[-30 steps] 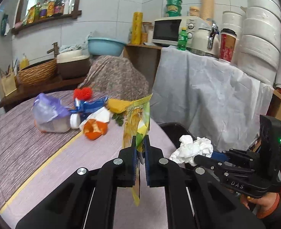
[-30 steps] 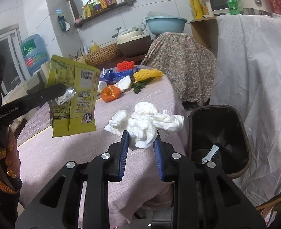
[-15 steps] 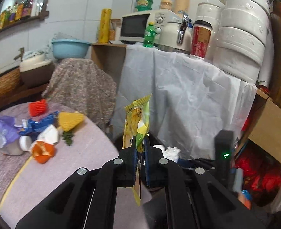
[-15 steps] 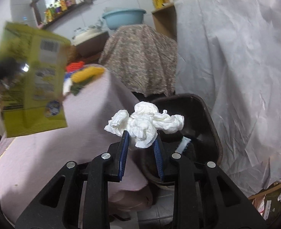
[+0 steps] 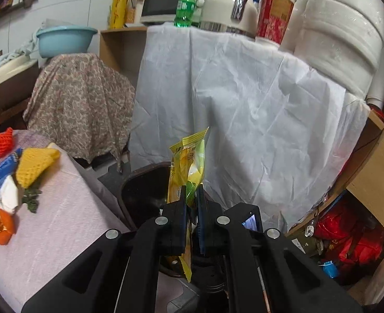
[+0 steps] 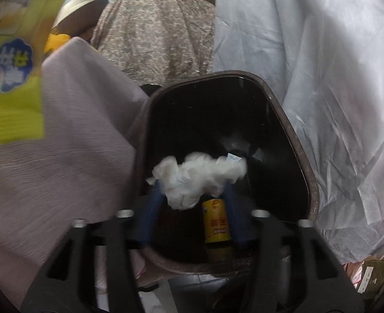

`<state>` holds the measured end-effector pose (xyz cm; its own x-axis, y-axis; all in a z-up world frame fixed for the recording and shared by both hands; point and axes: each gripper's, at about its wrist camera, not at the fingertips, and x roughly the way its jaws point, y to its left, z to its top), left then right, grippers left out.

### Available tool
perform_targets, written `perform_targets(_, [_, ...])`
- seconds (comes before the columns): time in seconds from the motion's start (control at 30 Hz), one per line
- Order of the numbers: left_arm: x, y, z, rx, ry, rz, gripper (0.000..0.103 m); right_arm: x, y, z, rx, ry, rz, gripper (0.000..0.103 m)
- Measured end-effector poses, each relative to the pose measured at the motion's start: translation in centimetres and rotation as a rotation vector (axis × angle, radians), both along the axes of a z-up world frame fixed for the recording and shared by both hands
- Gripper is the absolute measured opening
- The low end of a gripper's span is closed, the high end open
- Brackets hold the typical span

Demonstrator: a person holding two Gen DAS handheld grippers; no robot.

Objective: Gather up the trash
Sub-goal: 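Drop the tissue and snack bag into the bin from both tools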

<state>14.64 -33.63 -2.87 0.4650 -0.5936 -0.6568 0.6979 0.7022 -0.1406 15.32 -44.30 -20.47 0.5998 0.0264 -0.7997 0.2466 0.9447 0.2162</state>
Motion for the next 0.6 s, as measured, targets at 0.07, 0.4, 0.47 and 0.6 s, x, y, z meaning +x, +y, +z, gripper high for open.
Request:
perform_targets(0.07, [0.8, -0.7, -0.6, 0.023, 0.006, 0.002, 0.007, -0.2, -0.2, -0.3, -0.015, -0.003, -0.014, 0.068])
perform_targets(0.4, [4.6, -5.6, -4.9, 0.112, 0.117, 0.011, 0.007, -4.1, -2.1, 0.8, -0.027, -0.059, -0.092, 0.074])
perform_targets(0.47, [5.2, -6.4, -6.0, 0.123, 0.157, 0.015, 0.007, -4.8, -2.6, 0.9, -0.037, -0.057, -0.118, 0.074])
perform_targets(0.6, [6.5, -7.8, -8.4, 0.158, 0.233, 0.027, 0.007, -6.0, -3.6, 0.6, -0.028, -0.054, -0.156, 0.074])
